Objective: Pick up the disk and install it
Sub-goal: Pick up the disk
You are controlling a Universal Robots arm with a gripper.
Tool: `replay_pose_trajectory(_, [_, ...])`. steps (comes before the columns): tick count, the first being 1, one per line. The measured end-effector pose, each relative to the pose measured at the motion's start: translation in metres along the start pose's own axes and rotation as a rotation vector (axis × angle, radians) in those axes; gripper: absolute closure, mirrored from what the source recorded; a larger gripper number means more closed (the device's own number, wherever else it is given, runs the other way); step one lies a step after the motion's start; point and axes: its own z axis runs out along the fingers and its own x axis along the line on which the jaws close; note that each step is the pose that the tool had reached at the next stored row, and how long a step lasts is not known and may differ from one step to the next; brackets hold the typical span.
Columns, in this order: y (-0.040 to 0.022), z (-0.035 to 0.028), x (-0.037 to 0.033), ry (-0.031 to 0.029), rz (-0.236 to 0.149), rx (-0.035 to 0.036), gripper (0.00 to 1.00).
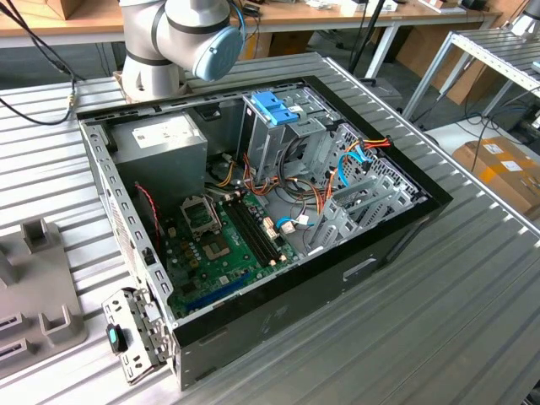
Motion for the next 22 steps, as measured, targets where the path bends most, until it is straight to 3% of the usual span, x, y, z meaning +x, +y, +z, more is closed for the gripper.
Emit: replay_pose_trajectory(22, [0.0,0.0,0.0,-0.0012,-0.04,0.0,0.89])
